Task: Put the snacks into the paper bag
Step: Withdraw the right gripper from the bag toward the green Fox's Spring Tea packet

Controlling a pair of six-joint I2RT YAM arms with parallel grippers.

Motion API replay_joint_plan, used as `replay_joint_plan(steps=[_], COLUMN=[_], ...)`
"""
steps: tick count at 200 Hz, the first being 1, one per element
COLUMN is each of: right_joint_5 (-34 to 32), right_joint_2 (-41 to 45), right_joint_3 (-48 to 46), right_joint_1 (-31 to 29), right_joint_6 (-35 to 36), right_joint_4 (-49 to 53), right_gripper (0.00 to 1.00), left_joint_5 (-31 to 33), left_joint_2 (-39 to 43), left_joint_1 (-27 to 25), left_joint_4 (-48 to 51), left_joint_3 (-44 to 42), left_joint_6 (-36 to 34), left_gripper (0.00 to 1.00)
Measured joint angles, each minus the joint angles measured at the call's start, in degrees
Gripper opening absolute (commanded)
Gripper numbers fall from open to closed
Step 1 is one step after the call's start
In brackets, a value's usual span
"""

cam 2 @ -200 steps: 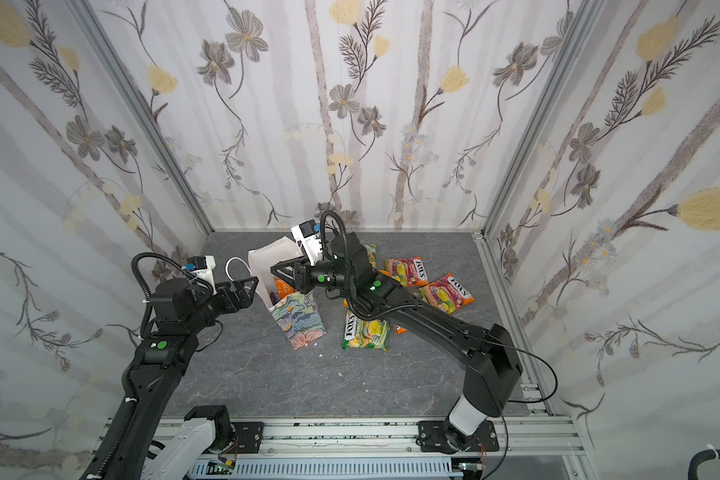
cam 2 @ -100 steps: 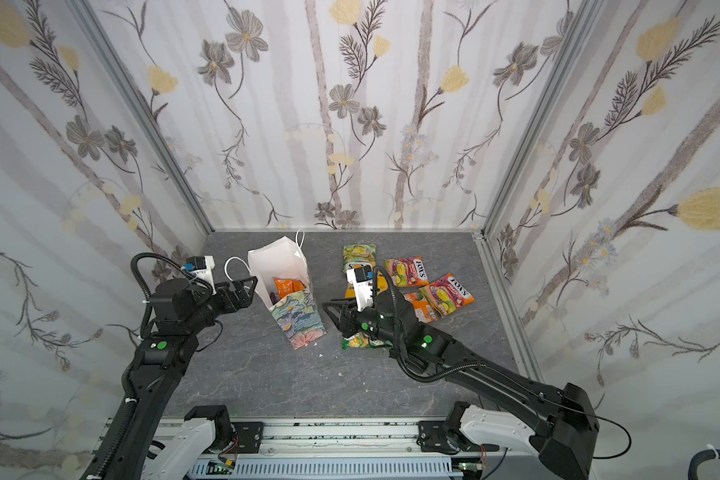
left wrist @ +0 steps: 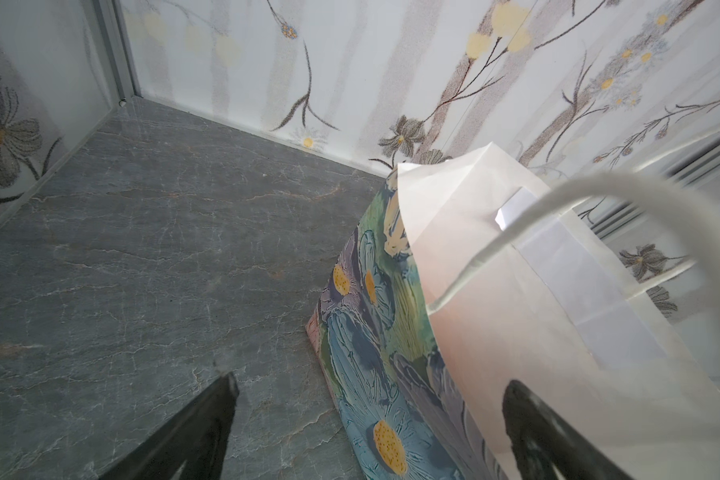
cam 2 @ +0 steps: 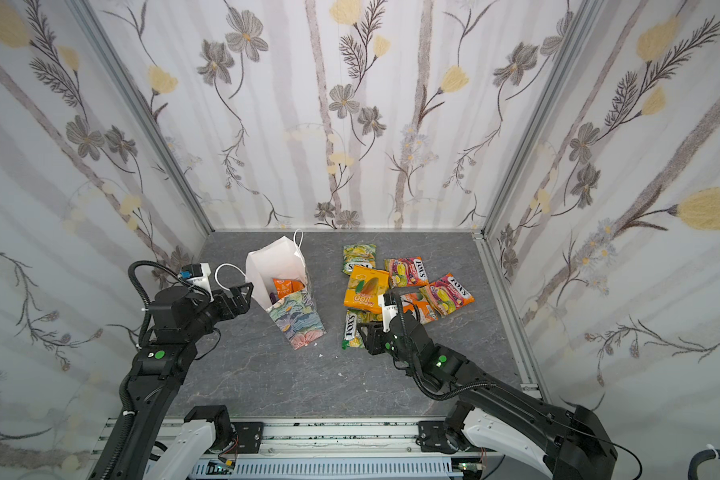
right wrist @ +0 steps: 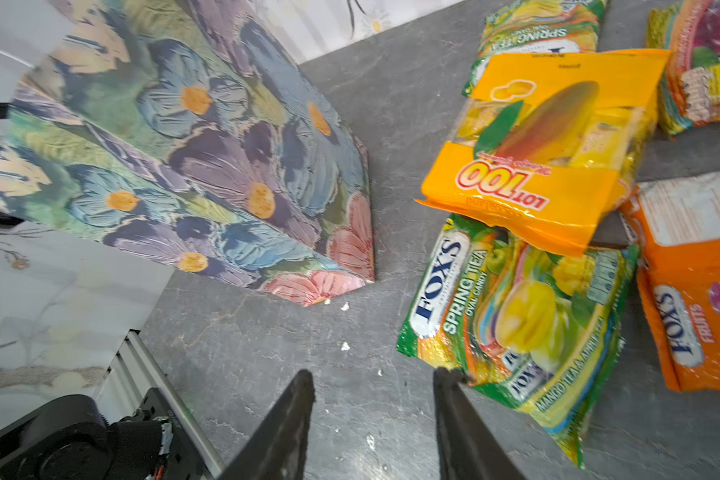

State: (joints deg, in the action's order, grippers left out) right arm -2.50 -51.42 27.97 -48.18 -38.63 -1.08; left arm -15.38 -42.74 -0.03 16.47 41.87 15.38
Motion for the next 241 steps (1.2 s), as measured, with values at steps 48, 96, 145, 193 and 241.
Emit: replay_joint_plan(steps=[48, 96, 145, 193, 241], right_joint_5=[2.2, 2.6, 3.3, 4.2, 7.1], right_joint_2=[1.5, 0.0, -2.6, -7.8, -14.1], right_joint_3=[-6.4, -9.2, -9.2, -8.7, -8.7], right_joint_1=[4.5, 5.6, 7.2, 10.9, 14.1], right_joint_6=[-1.9, -3.2, -3.3, -3.0, -2.8], right_joint_4=[-1.5, -3.8, -5.7, -6.1, -8.7], right_gripper=[0.54, 0.60, 0.64, 0.64, 0.62], left_joint_5=[1.4, 1.7, 2.1, 2.3, 2.5], left_joint_2=[-0.4, -0.8, 0.0, 0.1, 0.4], left_joint_1=[0.0, 0.0, 0.0, 0.0, 0.0], left_joint_4=[0.0, 0.0, 0.0, 0.0, 0.0], left_joint_3=[0.0, 0.0, 0.0, 0.0, 0.0], left_joint_6=[0.0, -0.4, -0.6, -0.6, -0.6], left_gripper=[1.00, 1.00, 1.00, 1.00, 1.00])
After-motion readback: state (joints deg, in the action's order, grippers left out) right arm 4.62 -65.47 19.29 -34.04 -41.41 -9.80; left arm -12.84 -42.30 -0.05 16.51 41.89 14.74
